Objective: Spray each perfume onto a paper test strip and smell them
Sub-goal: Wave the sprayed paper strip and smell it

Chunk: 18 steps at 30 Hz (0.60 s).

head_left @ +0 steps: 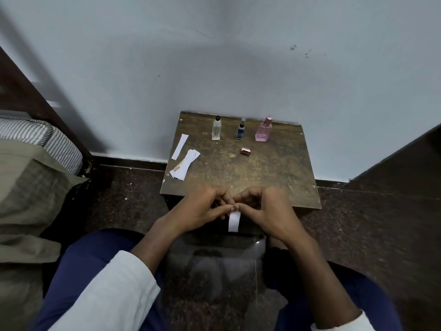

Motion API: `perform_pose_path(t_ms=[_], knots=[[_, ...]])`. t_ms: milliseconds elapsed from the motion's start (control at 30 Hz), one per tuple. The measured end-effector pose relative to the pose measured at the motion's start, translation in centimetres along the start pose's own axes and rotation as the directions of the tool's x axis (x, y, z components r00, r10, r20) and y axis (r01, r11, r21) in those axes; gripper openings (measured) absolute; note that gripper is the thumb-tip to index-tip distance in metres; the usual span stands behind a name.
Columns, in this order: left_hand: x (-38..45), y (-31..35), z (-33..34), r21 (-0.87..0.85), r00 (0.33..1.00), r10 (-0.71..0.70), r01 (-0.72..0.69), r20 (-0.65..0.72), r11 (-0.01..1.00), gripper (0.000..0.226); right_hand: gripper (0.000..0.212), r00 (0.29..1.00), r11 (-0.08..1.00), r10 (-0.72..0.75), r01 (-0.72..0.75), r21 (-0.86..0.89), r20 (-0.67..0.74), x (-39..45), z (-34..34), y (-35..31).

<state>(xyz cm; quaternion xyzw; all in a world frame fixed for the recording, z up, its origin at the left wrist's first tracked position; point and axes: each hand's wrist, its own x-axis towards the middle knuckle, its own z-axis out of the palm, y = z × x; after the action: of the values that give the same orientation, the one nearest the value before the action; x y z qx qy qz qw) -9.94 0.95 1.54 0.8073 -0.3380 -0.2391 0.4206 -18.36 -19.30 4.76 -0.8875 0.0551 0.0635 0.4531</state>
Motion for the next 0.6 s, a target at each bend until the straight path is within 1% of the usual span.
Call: perform_pose_path(t_ms=[67, 133, 200, 267, 367, 433, 533, 600], knots=[[-0.3, -0.1, 0.3, -0.004, 1.0, 0.003, -0.003, 0.031, 1.0, 0.009, 0.013, 0.994, 0.984, 0.099, -0.105, 0.141, 0.049, -0.7, 0.3, 0.7], [-0.3, -0.2, 0.6, -0.029, 1.0, -0.006, 0.006, 0.026, 1.0, 0.014, 0.015, 0.981, 0.936, 0.166, -0.188, 0.297, 0.099, -1.0, 0.2, 1.5], [-0.3, -0.3, 0.9, -0.116, 0.999, -0.045, 0.046, 0.011, 0.992, 0.014, 0.014, 0.974, 0.893, 0.2, -0.225, 0.389, 0.104, -0.8, 0.0, 2.2], [-0.3, -0.5, 1.0, -0.193, 0.997, -0.078, 0.078, 0.009, 0.978, 0.018, 0.012, 0.972, 0.87, 0.231, -0.226, 0.438, 0.043, -0.2, -0.1, 2.7], [-0.1, -1.0, 0.8, -0.22, 0.991, -0.123, 0.131, 0.049, 0.967, 0.023, 0.013, 0.963, 0.817, 0.264, -0.197, 0.542, -0.047, 0.7, -0.4, 3.1], [-0.1, -1.2, 0.7, -0.213, 0.986, -0.138, 0.155, 0.092, 0.965, 0.021, 0.014, 0.954, 0.79, 0.286, -0.183, 0.585, -0.088, 1.2, -0.9, 3.3], [0.0, -1.7, 0.8, -0.199, 0.983, -0.121, 0.148, 0.141, 0.969, 0.013, 0.014, 0.943, 0.746, 0.312, -0.167, 0.645, -0.117, 2.0, -1.4, 3.5], [0.1, -2.0, 0.7, -0.194, 0.983, -0.117, 0.143, 0.14, 0.97, 0.011, 0.014, 0.942, 0.753, 0.31, -0.161, 0.639, -0.128, 2.3, -1.6, 3.5]])
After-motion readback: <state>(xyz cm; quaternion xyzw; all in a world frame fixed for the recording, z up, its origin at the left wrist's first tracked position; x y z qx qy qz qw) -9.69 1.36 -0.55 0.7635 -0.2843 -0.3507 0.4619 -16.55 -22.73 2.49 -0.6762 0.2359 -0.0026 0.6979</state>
